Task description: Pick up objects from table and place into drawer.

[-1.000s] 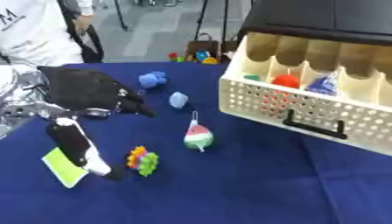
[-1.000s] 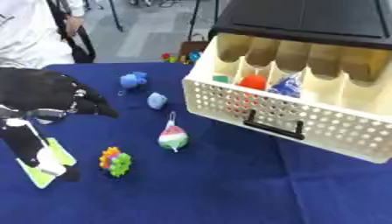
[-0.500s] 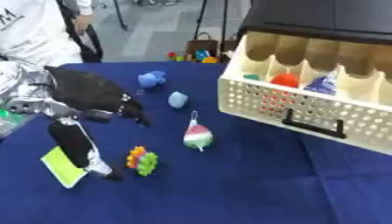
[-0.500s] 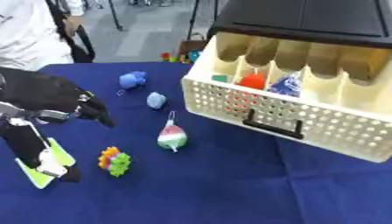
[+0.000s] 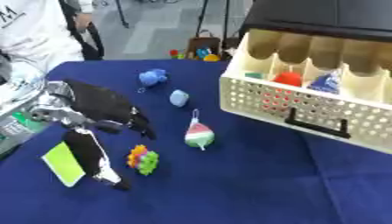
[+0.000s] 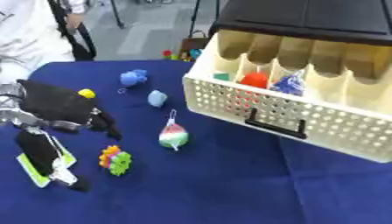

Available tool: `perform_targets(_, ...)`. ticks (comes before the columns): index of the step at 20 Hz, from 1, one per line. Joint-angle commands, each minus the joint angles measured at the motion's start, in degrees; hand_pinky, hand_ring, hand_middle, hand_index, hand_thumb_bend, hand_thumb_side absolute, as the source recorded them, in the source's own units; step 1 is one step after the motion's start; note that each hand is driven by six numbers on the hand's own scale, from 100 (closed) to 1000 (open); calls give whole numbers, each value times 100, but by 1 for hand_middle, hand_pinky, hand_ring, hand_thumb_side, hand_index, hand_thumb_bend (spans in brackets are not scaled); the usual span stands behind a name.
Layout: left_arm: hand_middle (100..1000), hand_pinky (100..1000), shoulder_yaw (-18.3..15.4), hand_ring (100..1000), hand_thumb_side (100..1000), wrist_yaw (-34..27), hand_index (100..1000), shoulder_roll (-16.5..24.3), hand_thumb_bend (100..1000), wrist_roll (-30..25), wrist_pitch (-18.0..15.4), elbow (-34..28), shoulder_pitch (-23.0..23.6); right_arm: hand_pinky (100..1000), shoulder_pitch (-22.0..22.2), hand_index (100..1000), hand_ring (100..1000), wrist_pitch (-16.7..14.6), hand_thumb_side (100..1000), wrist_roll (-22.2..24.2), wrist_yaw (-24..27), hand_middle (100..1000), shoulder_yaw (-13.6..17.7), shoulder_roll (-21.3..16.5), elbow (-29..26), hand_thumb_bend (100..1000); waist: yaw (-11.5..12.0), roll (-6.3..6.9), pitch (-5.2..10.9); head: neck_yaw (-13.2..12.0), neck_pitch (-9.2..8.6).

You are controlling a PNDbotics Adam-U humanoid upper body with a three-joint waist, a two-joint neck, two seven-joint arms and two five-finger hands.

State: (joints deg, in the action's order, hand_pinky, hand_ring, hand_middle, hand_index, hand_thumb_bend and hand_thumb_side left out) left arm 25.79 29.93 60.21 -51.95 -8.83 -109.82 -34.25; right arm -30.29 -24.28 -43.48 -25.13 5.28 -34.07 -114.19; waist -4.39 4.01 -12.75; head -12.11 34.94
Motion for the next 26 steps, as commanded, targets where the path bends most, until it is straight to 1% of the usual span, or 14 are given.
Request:
perform_targets(1,781,636,2,791,777,140,935,38,559,-2,-71,142,-167,547,-96,723,608,-60,740,-72,17,610,19,-98,-40,100,-9,-8,68,-31,-71)
perform_targets(4,788,630,22,789,751,330,937,-45,494,-2,-119,301,-247,543,-94,722,607,-59,744,-72,13,607,16,-92,-40,100,-20,-4,49,-37,-97)
perform_targets(6,788,633,32,791,743,467,937,-93,489,-2,-145,389,-295,542,-96,722,606,-58,745,-73,11,606,15,-86,-40,100,-23,-2,35,-35,-117)
perform_targets(13,800,640,138,801,752,817,933,-220,507,-2,-288,684,-400,539,-106,721,605,-54,747,-73,4,604,6,-74,-40,100,-27,5,0,-51,-145)
perform_targets(14,800,640,144,801,752,831,933,-229,507,-2,-302,707,-407,539,-106,721,605,-54,747,-74,3,604,6,-74,-40,100,-27,5,-1,-51,-145)
perform_targets(15,799,640,155,801,772,834,923,-238,524,-2,-311,730,-406,540,-107,721,605,-54,748,-76,3,605,7,-73,-40,100,-28,4,-5,-53,-146)
perform_targets(21,793,640,341,803,767,800,917,-321,558,-2,-328,1028,-417,543,-127,720,605,-49,753,-107,6,606,4,-55,-40,100,-45,2,-33,-68,-157)
perform_targets(26,786,637,387,799,755,865,906,-350,579,-2,-396,1190,-415,544,-128,720,604,-39,757,-124,2,606,4,-50,-40,100,-47,4,-41,-72,-168)
